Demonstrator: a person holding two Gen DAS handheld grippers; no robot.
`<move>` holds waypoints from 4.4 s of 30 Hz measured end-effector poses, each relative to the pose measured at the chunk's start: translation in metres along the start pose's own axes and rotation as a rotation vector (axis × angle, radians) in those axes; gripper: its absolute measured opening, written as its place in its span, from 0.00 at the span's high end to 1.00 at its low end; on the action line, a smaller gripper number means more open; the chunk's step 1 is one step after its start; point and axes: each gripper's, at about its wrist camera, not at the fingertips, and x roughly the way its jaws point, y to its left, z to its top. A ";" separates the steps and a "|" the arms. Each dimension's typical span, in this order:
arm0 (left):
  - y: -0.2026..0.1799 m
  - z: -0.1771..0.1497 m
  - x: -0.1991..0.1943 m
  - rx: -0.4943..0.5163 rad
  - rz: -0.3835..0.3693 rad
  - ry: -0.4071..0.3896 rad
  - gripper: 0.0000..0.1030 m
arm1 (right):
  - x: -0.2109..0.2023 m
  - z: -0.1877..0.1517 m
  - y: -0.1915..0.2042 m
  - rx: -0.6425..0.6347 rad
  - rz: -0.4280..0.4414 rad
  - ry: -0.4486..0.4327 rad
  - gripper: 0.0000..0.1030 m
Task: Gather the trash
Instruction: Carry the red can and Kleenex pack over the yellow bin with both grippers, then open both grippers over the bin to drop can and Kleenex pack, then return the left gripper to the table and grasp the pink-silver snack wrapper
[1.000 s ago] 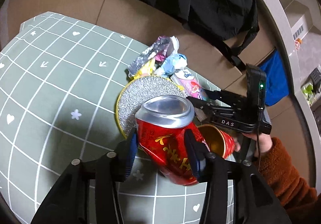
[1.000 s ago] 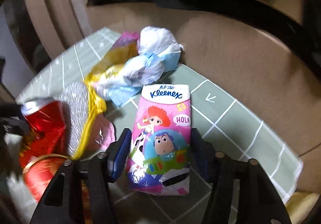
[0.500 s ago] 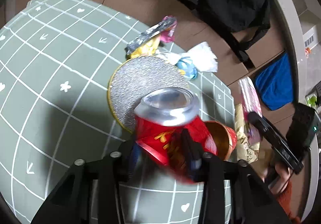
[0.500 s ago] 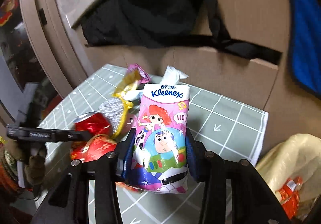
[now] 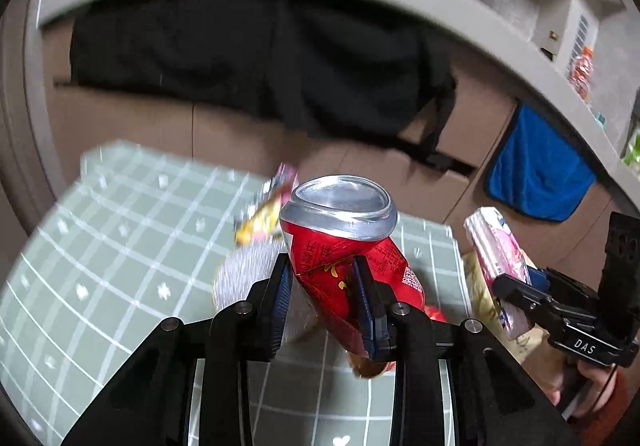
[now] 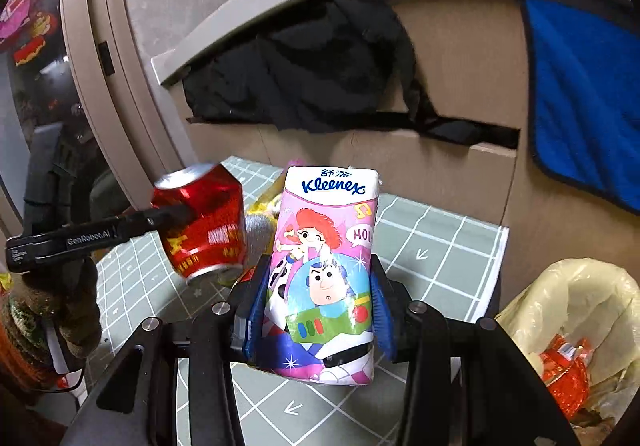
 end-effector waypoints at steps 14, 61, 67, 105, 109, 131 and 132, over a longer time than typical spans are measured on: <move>-0.109 0.051 -0.055 0.211 0.006 -0.288 0.70 | -0.078 0.049 -0.011 -0.093 -0.108 -0.202 0.60; -0.300 0.008 0.038 0.334 -0.304 -0.137 0.70 | -0.198 -0.008 -0.166 0.113 -0.412 -0.273 0.60; -0.299 0.003 0.050 0.329 -0.306 -0.115 0.70 | -0.190 -0.013 -0.171 0.120 -0.406 -0.253 0.60; -0.135 -0.002 0.066 0.164 -0.163 0.026 0.37 | -0.135 -0.041 -0.149 0.211 -0.316 -0.201 0.42; -0.090 -0.001 0.061 0.119 -0.111 0.019 0.37 | -0.112 -0.036 -0.125 0.177 -0.254 -0.173 0.42; 0.076 0.042 0.195 -0.026 -0.026 0.203 0.47 | 0.019 -0.025 -0.029 0.143 -0.149 -0.009 0.42; 0.080 0.040 0.200 -0.050 -0.048 0.227 0.56 | 0.022 -0.023 -0.028 0.138 -0.150 -0.002 0.42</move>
